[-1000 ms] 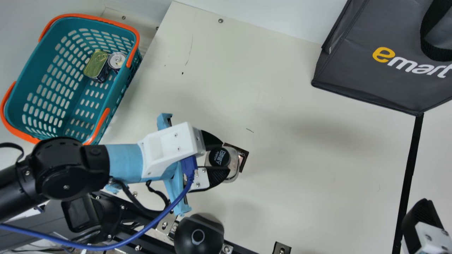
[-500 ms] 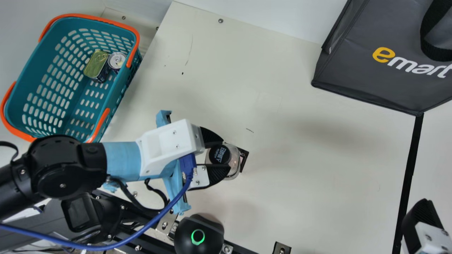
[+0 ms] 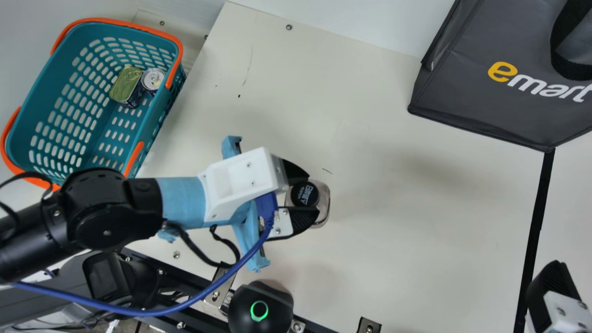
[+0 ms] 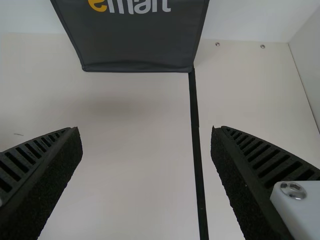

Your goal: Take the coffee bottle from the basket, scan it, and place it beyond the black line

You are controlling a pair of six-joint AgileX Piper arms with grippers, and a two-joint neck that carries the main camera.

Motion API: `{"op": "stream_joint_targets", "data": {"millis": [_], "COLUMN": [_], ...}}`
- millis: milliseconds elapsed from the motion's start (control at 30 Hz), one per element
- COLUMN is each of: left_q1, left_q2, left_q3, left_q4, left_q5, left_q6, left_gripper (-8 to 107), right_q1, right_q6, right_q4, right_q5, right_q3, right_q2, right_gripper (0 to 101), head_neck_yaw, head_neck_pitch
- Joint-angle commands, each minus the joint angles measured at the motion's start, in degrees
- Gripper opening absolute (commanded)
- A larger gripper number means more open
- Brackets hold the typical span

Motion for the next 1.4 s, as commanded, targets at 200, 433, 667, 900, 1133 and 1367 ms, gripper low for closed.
{"op": "stream_joint_targets", "data": {"millis": [200,433,667,900,1133,1367], "left_q1": [-1.0,-1.9,-3.0,-4.2,-5.0,-5.2], "left_q2": [5.6,10.6,14.9,18.6,21.7,24.0], "left_q3": [-2.8,-5.3,-7.0,-8.0,-8.6,-9.1], "left_q4": [-1.4,-2.7,-3.9,-5.1,-6.5,-7.6], "left_q5": [-3.0,-5.3,-7.3,-9.3,-11.0,-12.0], "left_q6": [2.6,5.0,6.9,8.3,9.8,11.3], "left_gripper": [10,10,10,10,10,10], "right_q1": [0.0,0.0,0.0,0.0,0.0,0.0], "right_q6": [0.0,0.0,0.0,0.0,0.0,0.0], "right_q4": [0.0,0.0,0.0,0.0,0.0,0.0], "right_q5": [0.0,0.0,0.0,0.0,0.0,0.0], "right_q3": [0.0,0.0,0.0,0.0,0.0,0.0], "right_q2": [0.0,0.0,0.0,0.0,0.0,0.0], "right_gripper": [91,91,91,91,91,91], "head_neck_yaw": [0.1,0.1,0.1,0.1,0.1,0.1], "head_neck_pitch": [-1.5,-1.5,-1.5,-1.5,-1.5,-1.5]}}
